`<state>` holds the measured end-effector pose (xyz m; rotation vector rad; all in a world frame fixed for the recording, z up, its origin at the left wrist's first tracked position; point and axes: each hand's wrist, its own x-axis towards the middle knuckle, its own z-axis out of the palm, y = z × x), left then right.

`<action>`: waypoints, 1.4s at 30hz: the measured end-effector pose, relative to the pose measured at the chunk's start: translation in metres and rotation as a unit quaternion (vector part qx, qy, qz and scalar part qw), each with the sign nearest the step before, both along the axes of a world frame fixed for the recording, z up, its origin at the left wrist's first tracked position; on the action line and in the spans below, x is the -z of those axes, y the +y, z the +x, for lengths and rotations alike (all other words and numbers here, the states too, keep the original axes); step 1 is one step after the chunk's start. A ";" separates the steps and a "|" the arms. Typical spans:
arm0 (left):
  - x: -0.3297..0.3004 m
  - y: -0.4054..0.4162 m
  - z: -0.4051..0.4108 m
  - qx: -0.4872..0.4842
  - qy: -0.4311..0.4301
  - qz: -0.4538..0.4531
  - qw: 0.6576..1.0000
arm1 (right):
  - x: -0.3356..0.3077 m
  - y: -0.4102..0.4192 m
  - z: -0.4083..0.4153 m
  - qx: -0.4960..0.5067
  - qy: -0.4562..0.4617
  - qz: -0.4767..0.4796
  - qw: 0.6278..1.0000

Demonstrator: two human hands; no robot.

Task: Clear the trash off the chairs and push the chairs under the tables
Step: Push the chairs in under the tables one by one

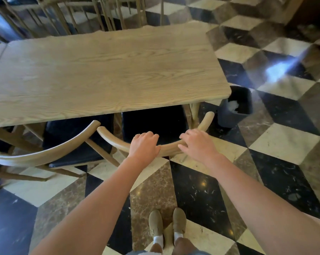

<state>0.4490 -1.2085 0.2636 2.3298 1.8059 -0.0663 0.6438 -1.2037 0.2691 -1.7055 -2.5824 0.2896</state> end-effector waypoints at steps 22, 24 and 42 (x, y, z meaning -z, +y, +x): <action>-0.092 0.020 0.328 0.137 -0.050 0.086 0.986 | -0.100 -0.035 0.309 0.194 -0.005 0.095 0.976; -0.093 0.020 0.370 0.141 -0.052 0.091 0.985 | -0.102 -0.035 0.350 0.195 -0.007 0.084 0.977; -0.097 0.173 0.646 0.203 -0.064 0.093 0.973 | -0.100 0.090 0.607 0.266 -0.034 0.083 0.960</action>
